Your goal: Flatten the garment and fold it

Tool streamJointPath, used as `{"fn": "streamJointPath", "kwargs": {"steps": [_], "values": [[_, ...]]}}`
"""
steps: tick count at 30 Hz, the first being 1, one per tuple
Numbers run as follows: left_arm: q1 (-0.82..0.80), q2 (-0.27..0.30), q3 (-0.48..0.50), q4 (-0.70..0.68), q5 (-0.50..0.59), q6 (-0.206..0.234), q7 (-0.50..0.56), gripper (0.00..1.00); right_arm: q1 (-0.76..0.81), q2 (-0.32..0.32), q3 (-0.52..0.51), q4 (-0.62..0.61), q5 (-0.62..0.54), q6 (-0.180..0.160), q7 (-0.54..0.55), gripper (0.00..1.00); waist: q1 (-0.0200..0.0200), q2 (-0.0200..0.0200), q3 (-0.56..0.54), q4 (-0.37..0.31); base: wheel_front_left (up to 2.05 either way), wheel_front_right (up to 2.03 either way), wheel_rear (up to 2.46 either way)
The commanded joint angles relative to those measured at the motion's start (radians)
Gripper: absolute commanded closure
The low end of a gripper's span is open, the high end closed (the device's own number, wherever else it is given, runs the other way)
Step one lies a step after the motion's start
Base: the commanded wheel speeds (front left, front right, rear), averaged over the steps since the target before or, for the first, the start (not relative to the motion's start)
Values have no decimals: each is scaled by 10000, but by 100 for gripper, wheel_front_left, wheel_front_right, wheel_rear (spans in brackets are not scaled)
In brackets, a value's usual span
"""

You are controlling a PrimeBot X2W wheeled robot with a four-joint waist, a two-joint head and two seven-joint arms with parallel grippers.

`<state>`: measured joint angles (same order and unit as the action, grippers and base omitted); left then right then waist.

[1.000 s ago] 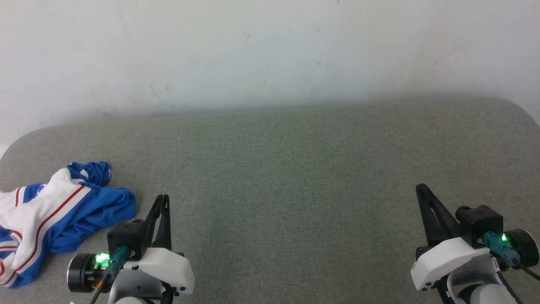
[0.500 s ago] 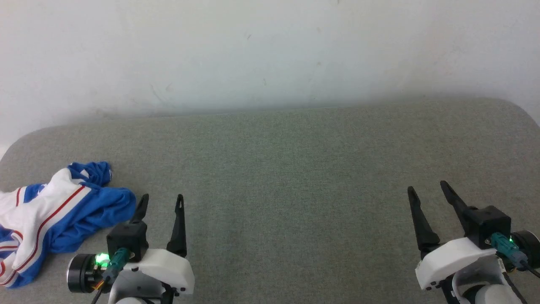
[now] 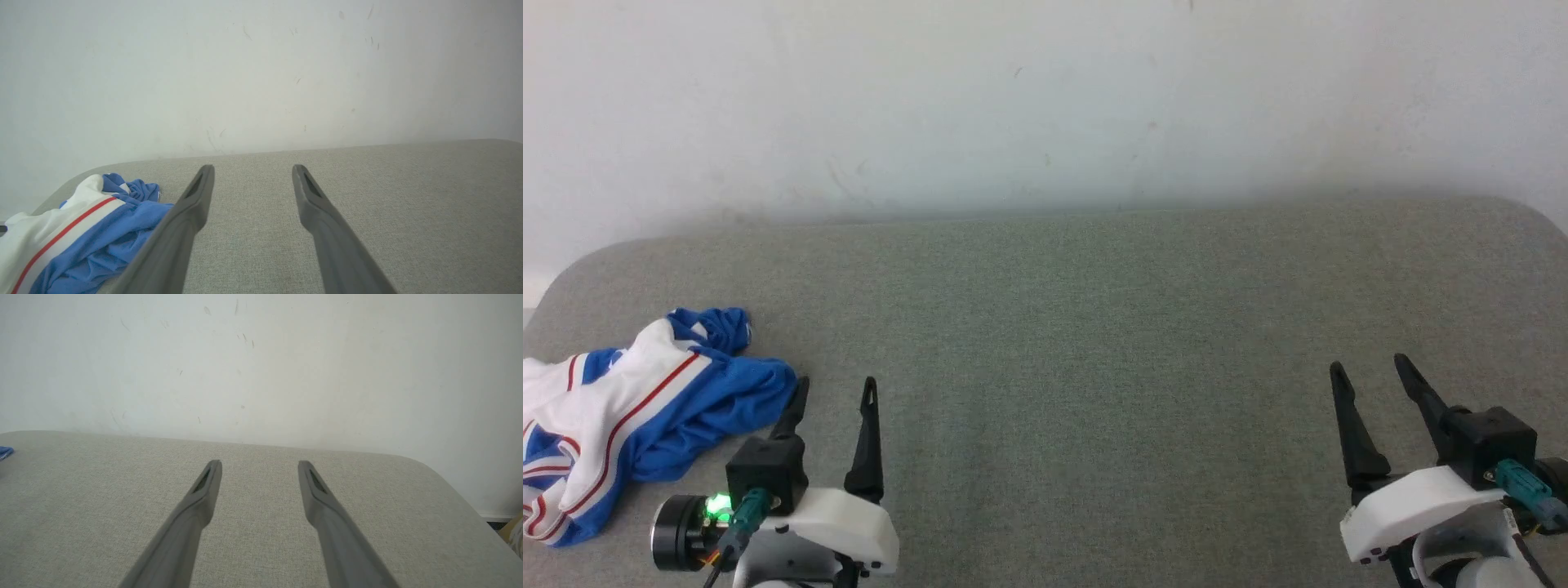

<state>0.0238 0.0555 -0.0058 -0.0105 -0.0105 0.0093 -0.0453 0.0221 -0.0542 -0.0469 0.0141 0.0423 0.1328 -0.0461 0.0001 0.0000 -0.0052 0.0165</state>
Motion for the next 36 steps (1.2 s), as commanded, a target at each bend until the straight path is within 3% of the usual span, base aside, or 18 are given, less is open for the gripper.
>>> {"fn": "streamJointPath", "kwargs": {"steps": [1, 36], "values": [[190, -11, 1, -52, -100, -6, -114, 0, 71, 9, -96, 40, 134, -5, -109, 0, 0, 0, -10, 79, 0, 0, 0], [625, -26, 209, -123, -293, 14, -824, 0, 39, 19, -3, 345, 355, -10, -819, 0, 0, 0, -157, 2051, 0, 0, 0]]}}
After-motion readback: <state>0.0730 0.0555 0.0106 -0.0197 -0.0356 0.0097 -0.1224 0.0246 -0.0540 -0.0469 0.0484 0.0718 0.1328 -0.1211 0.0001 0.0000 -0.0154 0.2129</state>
